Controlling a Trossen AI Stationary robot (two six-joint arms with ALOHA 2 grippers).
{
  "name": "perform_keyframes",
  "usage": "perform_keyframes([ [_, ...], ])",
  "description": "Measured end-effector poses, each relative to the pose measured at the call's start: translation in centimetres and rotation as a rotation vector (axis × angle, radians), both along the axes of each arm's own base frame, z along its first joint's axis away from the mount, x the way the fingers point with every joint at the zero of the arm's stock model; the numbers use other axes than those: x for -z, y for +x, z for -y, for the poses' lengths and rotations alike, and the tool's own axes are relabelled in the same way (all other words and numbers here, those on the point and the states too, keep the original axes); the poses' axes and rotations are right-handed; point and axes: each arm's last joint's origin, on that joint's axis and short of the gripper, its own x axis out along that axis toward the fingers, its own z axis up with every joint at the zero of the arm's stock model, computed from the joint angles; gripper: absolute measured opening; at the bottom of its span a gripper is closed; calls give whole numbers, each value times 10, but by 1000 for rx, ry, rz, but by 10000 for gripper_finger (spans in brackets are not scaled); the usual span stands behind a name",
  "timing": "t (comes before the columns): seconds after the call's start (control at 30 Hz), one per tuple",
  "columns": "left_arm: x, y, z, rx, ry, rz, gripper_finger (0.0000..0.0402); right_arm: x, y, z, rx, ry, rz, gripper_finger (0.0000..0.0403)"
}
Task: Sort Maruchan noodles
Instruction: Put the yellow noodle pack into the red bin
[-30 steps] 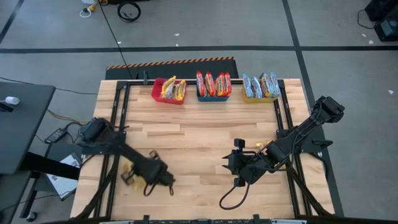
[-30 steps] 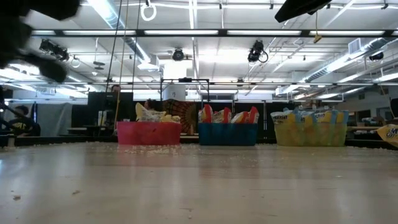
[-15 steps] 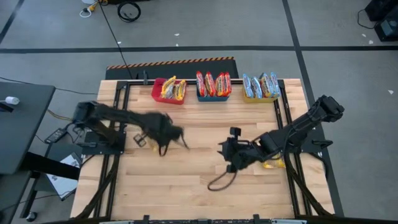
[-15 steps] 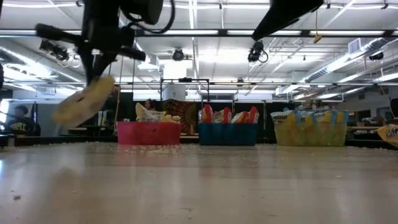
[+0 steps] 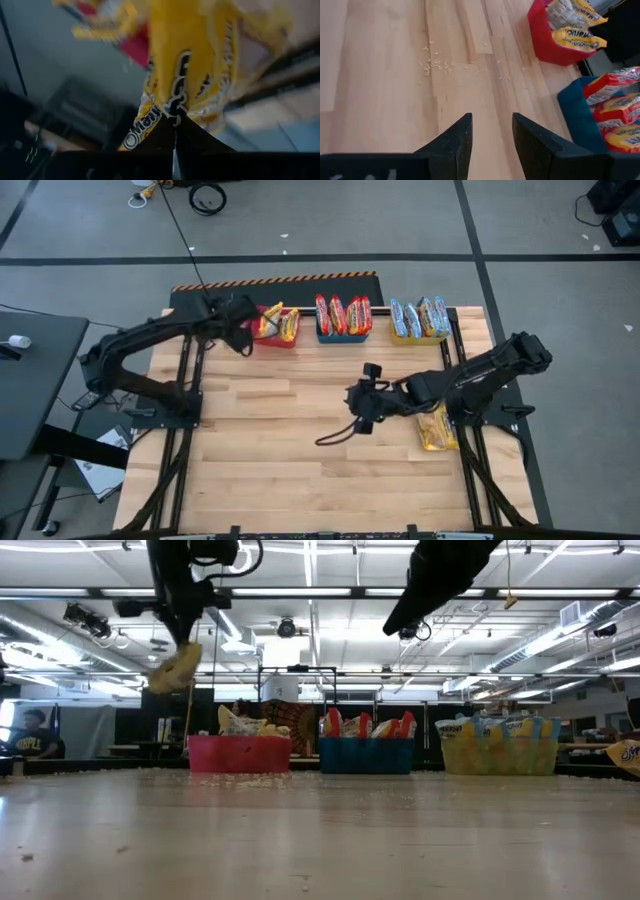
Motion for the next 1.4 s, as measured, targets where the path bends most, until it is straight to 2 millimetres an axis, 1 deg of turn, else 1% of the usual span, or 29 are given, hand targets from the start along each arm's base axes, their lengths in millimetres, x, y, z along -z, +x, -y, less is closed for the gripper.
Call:
perform_keyframes([
  [0.1, 0, 0, -16, 72, -112, 105, 4, 0, 1, 6, 1, -12, -9, 144],
  [0.13, 0, 3, -21, 97, -124, 143, 4, 0, 1, 7, 3, -14, -12, 144],
  [0.2, 0, 4, -32, 112, -104, 182, 4, 0, 2, 9, 8, -16, -16, 144],
  [0.3, -5, -2, -48, 106, -58, 223, 4, 1, 1, 9, 7, -20, -28, 144],
  [0.4, -2, -6, -65, 92, -68, 255, 4, 2, -1, 9, 5, -25, -47, 144],
  [0.5, 9, -7, -84, 60, -62, 208, 4, 5, -5, 9, 21, -18, -84, 144],
  [0.6, 19, -5, -104, 31, -16, 165, 4, 8, -10, 6, 44, -4, -127, 144],
  [0.7, 31, 1, -121, 67, 31, 81, 4, 10, -15, 4, 59, 2, -160, 144],
  [0.8, 47, 10, -130, 111, 11, 13, 4, 11, -18, 1, 77, 8, -174, 144],
  [0.9, 62, 18, -133, 126, -35, -23, 4, 13, -22, -2, 91, 17, -191, 144],
  [1.03, 71, 30, -127, 166, -78, 6, 4, 14, -26, -5, 104, 10, -208, 144],
  [1.27, 72, 60, -96, 255, -148, 105, 4, 14, -27, -5, 106, -10, -210, 144],
  [1.4, 72, 70, -83, 278, -177, 148, 4, 14, -27, -5, 105, -11, -211, 144],
])
